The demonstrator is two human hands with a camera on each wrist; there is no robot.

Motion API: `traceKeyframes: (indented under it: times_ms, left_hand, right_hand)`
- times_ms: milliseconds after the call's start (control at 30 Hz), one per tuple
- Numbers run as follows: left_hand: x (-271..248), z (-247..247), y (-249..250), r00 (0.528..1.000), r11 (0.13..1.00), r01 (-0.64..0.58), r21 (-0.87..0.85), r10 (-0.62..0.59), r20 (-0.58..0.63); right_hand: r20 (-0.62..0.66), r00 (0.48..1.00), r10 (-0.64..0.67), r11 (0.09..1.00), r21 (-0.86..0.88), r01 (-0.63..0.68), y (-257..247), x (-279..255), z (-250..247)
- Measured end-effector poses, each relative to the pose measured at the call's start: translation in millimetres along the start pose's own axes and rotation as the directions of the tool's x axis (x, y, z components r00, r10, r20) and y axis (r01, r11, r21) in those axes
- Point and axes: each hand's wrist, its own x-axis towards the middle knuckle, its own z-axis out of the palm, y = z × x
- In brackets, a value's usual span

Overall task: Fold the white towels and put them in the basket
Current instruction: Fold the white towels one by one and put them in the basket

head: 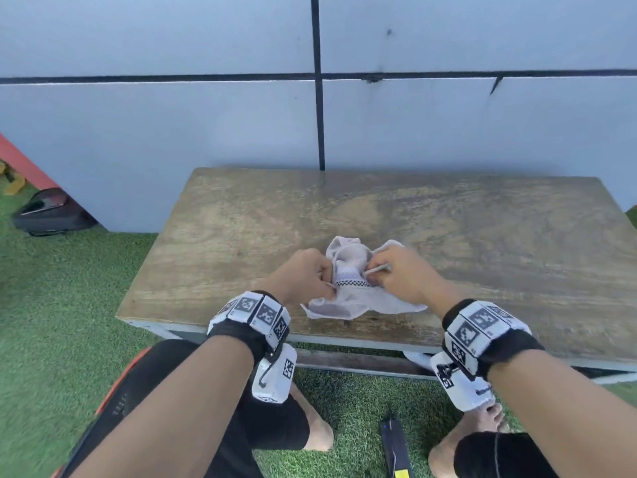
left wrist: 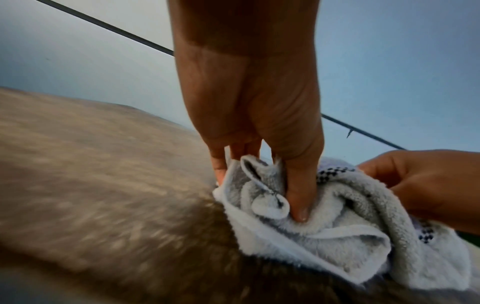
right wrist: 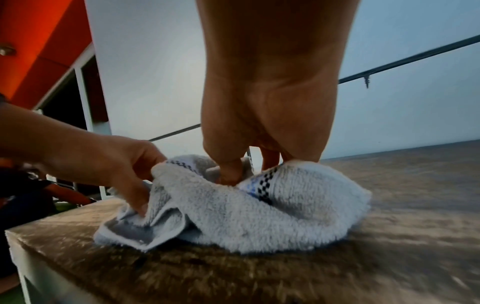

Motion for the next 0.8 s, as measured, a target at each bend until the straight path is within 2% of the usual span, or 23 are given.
traceKeyframes:
  times_ms: [67, 167, 300, 333, 400, 500, 567, 633, 667, 733, 800]
  left_hand:
    - [16.8, -5.9, 6.0, 0.999, 1.0, -0.031, -0.005, 0.03, -0.036]
    - [48.1, -24.2, 24.8, 0.986, 0.996, -0.085, -0.007, 0.083, -0.145]
    - [97.9, -71.1, 58.8, 0.917, 0.985, -0.169, 0.025, 0.166, -0.362]
    - [112.4, -84.5, 65.2, 0.888, 0.981, -0.189, 0.037, 0.187, -0.419]
    - [139.3, -110.0, 72.4, 0.802, 0.979, -0.192, 0.07, 0.198, -0.564]
    - [163.9, -148.9, 69.3, 0.66, 0.996, -0.039, 0.078, 0.085, -0.746]
    - [171.1, -169.9, 63.7, 0.618, 0.995, 0.033, 0.091, 0.051, -0.785]
    - [175.6, -184.5, 58.4, 0.621, 0.997, 0.057, 0.059, 0.011, -0.784]
    - [179.4, -189.2, 57.0, 0.627, 0.997, 0.068, 0.049, -0.005, -0.779]
    - [186.4, -193.7, 59.3, 0.658, 0.996, 0.084, -0.013, -0.066, -0.75]
    - [193.7, -195.1, 63.4, 0.693, 0.983, 0.071, -0.168, -0.17, -0.701]
  right_hand:
    - [0.026, 1.0, 0.018, 0.999, -0.028, -0.018, 1.7, 10.8, -9.5]
    - [-0.04, 0.999, 0.028, 0.999, 0.025, -0.027, 1.9, 29.1, -41.4]
    - [-0.272, 0.962, 0.029, 1.0, 0.006, -0.029, 5.1, 68.6, -104.0]
    - [-0.335, 0.942, 0.024, 1.0, -0.008, -0.028, 6.0, 81.2, -121.7]
    - [-0.446, 0.895, 0.013, 0.999, -0.03, -0.029, 8.6, 101.1, -156.9]
    - [-0.591, 0.806, -0.017, 0.998, -0.055, -0.019, 23.3, 118.3, -200.5]
    - [-0.683, 0.731, 0.009, 0.998, -0.045, -0.054, 36.7, 125.5, -221.1]
    - [-0.749, 0.66, 0.054, 0.993, -0.027, -0.113, 44.3, 131.3, -233.6]
    - [-0.759, 0.648, 0.063, 0.991, -0.03, -0.132, 44.2, 133.6, -237.0]
    - [-0.746, 0.665, 0.042, 0.993, -0.042, -0.11, 40.5, 137.7, -239.7]
    - [-0.73, 0.682, 0.038, 0.997, -0.019, -0.076, 35.2, 139.8, -240.8]
